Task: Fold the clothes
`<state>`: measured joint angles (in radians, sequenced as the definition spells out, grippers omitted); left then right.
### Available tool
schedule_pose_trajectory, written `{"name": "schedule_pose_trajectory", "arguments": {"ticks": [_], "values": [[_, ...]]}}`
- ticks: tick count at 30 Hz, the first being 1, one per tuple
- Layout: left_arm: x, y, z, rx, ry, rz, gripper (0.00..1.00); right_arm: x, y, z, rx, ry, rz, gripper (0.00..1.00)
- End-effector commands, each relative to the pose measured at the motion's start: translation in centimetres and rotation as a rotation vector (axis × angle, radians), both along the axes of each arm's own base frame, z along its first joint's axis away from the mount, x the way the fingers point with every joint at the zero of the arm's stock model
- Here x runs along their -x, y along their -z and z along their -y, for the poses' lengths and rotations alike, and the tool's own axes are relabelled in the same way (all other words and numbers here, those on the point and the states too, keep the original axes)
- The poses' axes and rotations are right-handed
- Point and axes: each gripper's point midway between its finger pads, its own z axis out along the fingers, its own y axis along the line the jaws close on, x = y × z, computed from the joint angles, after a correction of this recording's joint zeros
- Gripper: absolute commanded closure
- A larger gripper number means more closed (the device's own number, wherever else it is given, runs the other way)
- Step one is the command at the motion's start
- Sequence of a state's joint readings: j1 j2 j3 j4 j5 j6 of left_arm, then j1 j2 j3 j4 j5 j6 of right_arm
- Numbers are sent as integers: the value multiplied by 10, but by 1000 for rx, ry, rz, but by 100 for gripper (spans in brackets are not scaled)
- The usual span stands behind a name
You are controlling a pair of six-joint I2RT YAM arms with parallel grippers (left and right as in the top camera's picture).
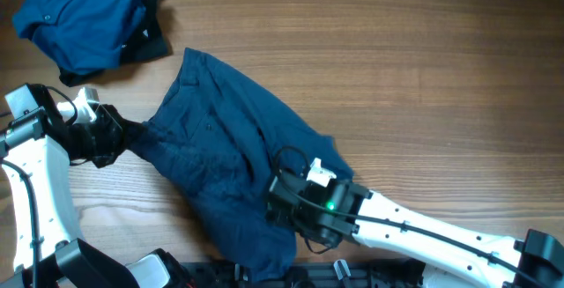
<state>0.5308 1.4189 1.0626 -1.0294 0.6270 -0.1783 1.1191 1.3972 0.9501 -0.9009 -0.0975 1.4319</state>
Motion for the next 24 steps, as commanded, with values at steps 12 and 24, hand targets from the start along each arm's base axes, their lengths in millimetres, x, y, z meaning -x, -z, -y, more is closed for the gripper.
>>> {"name": "schedule_pose_trajectory", "arguments": {"ticks": [12,24], "values": [[-2,-10,0,5,-9,33,96,19,5,-3,-25,-388,-1,2],[-2,-10,0,5,-9,33,96,17,39,-21,-75,-463,5,5]]}}
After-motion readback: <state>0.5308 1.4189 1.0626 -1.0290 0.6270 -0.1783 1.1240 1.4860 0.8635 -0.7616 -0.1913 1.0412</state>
